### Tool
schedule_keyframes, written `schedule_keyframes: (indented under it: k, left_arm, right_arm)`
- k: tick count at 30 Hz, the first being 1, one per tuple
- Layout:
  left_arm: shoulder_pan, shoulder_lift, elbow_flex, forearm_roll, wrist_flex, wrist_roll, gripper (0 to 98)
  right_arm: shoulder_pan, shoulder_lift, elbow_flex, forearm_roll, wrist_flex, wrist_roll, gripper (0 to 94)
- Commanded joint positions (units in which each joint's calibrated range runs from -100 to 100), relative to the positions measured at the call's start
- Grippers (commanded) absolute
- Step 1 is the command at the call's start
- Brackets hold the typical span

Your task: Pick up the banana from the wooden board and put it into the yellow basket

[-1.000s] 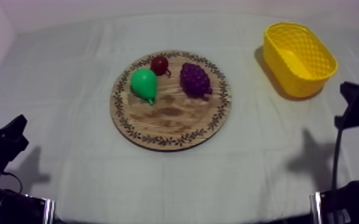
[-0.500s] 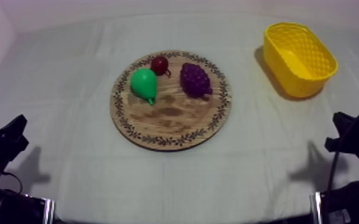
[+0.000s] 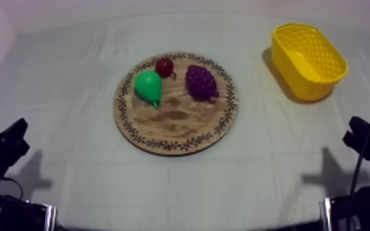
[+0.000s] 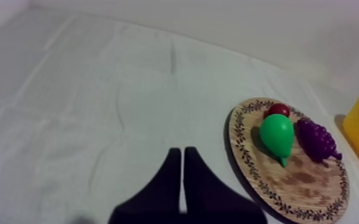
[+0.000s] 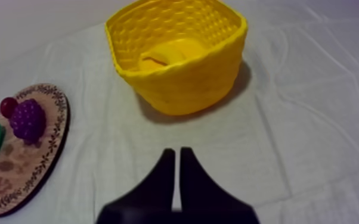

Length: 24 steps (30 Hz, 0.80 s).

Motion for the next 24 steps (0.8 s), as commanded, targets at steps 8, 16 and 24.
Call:
schedule_keyframes:
  k: [8,16,24]
  left_arm:
    - [0.01,0.00,0.03,0.00,-0.01,0.00,0.1]
    - [0.01,0.00,0.03,0.00,-0.01,0.00,0.1]
    - [0.01,0.00,0.03,0.00,-0.01,0.02,0.1]
  right_arm:
    - [0.07,-0.03,0.68,0.06,-2.33,12.35,0.5]
    - [0.07,-0.03,0.74,0.06,-2.57,15.80,0.4]
    - [0.07,-0.03,0.74,0.06,-2.59,14.65,0.4]
